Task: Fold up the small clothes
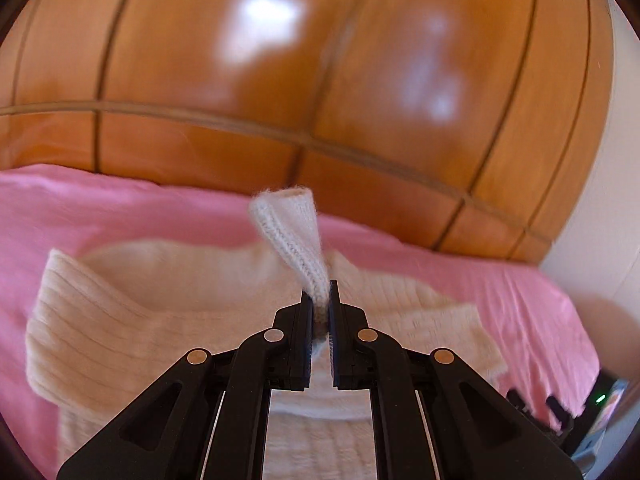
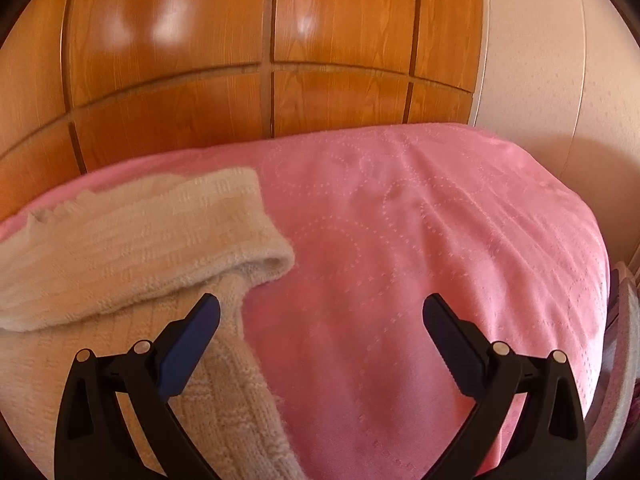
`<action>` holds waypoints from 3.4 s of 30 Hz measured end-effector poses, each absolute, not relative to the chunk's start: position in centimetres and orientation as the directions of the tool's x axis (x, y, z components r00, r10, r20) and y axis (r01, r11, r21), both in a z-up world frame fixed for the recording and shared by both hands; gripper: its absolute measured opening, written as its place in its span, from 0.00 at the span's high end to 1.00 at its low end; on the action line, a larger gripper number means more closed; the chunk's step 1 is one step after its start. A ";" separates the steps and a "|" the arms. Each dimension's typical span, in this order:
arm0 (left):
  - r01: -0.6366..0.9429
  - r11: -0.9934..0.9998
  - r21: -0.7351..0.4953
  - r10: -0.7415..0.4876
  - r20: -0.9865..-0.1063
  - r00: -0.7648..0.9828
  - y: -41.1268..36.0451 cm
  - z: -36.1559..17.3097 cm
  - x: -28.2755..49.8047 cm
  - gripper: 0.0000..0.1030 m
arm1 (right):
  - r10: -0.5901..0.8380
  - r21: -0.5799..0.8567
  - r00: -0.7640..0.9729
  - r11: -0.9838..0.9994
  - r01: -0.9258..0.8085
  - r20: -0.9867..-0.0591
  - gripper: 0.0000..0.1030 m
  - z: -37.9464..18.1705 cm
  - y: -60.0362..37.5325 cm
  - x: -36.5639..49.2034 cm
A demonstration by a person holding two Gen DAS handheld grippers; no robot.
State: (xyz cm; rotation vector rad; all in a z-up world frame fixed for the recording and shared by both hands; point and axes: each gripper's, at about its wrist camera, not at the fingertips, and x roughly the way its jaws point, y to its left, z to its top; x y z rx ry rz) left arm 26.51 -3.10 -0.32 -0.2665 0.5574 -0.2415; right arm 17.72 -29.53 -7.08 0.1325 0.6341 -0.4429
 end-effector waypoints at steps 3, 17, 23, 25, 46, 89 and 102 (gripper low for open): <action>0.185 0.942 -0.281 -0.312 -0.522 0.794 -5.3 -2.1 26.6 0.94 | -0.346 0.032 0.732 0.893 0.448 -0.587 0.02 -6.9 -30.1 17.2; -0.154 0.974 -0.166 0.053 -0.494 0.868 5.3 -4.7 18.5 0.23 | -0.265 0.055 0.759 0.928 0.368 -0.595 0.02 -5.7 -29.2 17.3; -0.316 0.903 -0.291 0.088 -0.596 0.798 10.1 -7.8 17.7 0.23 | -0.035 0.140 0.788 0.979 0.152 -0.614 0.02 -4.2 -24.4 18.5; -0.319 0.892 -0.320 0.064 -0.610 0.790 10.7 -8.4 17.9 0.23 | 0.094 0.218 0.760 0.974 0.064 -0.643 0.02 -4.2 -22.9 19.8; -0.303 0.833 -0.463 -0.028 -0.583 0.812 12.5 -9.4 16.8 0.22 | 0.355 0.436 0.721 0.896 -0.082 -0.595 0.94 -5.1 -19.7 26.2; -0.359 0.927 -0.112 0.248 -0.537 0.807 8.9 -4.4 21.8 0.16 | 0.312 0.433 0.699 0.901 -0.003 -0.643 0.93 -7.8 -22.3 26.2; -0.409 0.910 -0.065 0.212 -0.775 0.595 12.5 -9.9 32.0 0.11 | 0.301 0.419 0.703 0.908 -0.005 -0.644 0.91 -8.0 -22.0 26.4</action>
